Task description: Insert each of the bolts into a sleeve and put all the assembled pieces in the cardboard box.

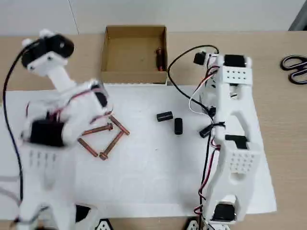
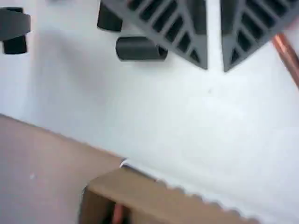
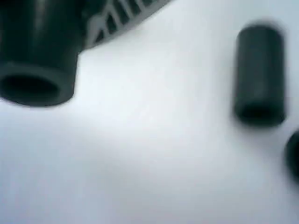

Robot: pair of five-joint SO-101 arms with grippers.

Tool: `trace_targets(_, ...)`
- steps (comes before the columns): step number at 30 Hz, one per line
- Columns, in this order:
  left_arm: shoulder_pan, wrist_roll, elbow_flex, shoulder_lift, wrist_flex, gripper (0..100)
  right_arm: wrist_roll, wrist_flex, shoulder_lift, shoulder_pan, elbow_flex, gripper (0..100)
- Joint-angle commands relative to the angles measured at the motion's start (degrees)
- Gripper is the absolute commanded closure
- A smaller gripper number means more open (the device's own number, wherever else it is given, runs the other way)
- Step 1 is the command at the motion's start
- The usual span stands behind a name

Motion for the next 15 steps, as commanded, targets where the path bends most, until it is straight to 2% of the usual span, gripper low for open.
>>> trace_targets(1, 0.3, 5.0, -9.3, 10.4, 3.3, 99, -0.4, 0.6, -9.9, 0.6, 4.9, 99.3)
trace_targets(8, -0.5, 9.0, -14.4, 25.3, 3.3, 99, -0.4, -0.3, -19.7, 0.7, 16.2, 99.1)
trace_targets(15, -0.6, 11.8, -16.3, 33.8, 6.3, 99, -0.4, -5.5, -29.7, 0.7, 30.1, 99.1)
